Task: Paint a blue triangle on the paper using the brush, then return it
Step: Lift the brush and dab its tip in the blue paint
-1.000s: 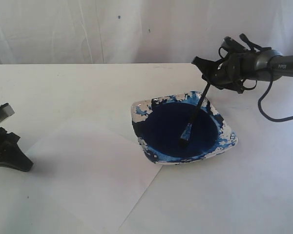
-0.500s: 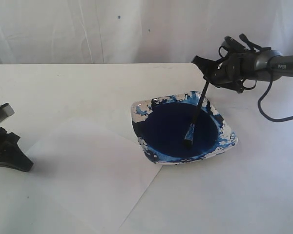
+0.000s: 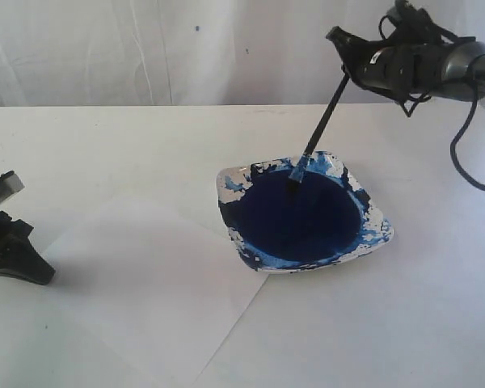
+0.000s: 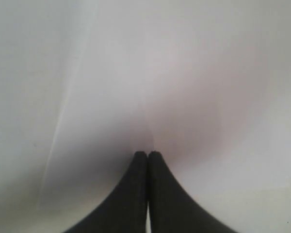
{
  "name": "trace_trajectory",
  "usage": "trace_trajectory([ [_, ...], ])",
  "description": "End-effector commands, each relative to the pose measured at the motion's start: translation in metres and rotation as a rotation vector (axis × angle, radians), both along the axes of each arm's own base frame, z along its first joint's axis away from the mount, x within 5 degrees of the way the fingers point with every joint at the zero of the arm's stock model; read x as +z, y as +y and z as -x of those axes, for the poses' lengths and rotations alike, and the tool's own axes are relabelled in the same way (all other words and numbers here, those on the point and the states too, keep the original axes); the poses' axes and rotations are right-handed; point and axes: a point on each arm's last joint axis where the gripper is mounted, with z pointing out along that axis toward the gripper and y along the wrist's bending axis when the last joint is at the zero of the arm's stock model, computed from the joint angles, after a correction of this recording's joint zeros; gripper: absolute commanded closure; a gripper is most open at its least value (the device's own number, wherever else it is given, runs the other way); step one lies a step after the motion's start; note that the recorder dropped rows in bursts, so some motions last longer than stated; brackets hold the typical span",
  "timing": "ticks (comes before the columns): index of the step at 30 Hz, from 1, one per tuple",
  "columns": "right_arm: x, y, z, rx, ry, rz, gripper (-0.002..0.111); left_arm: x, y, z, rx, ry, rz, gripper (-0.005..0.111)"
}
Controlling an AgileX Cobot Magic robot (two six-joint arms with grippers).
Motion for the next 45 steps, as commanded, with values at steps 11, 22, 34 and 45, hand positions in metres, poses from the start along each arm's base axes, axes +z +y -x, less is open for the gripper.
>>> trace_trajectory([
  [11,0.009,0.036,0.005,0.007,-0.111,-0.218,0.108,0.0,0.0,0.001,-0.003,-0.001,-0.003,0.107],
  [22,0.029,0.029,0.004,0.058,-0.288,-0.054,0.108,0.0,0.0,0.001,-0.003,-0.001,-0.003,0.107],
  [34,0.04,0.028,0.02,0.118,-0.493,-0.016,0.108,0.0,0.0,0.001,-0.003,-0.001,-0.003,0.107],
  [45,0.059,0.02,0.085,0.246,-0.919,-0.118,0.108,0.0,0.0,0.001,-0.003,-0.001,-0.003,0.107],
])
